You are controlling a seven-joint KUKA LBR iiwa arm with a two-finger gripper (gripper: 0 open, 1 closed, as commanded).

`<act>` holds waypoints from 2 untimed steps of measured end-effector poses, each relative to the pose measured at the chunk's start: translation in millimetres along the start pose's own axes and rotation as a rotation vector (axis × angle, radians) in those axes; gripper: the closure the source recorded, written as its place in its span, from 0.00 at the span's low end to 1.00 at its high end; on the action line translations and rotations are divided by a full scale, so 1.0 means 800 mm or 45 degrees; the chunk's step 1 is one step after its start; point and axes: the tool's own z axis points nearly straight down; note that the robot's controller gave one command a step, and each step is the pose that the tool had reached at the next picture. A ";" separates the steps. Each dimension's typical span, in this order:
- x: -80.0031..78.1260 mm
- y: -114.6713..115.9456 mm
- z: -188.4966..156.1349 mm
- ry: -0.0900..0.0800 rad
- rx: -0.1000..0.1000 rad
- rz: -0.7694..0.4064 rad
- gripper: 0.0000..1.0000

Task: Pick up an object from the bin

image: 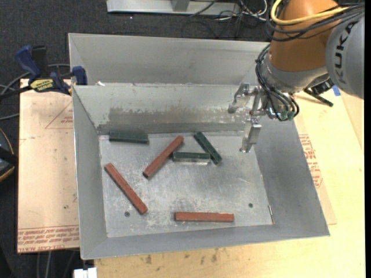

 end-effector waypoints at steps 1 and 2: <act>-0.002 0.000 -0.007 -0.011 0.001 -0.001 0.00; 0.023 0.029 0.063 -0.016 0.001 0.000 0.00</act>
Offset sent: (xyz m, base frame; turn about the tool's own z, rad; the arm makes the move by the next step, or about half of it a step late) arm -0.0350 0.0407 -0.0915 0.0012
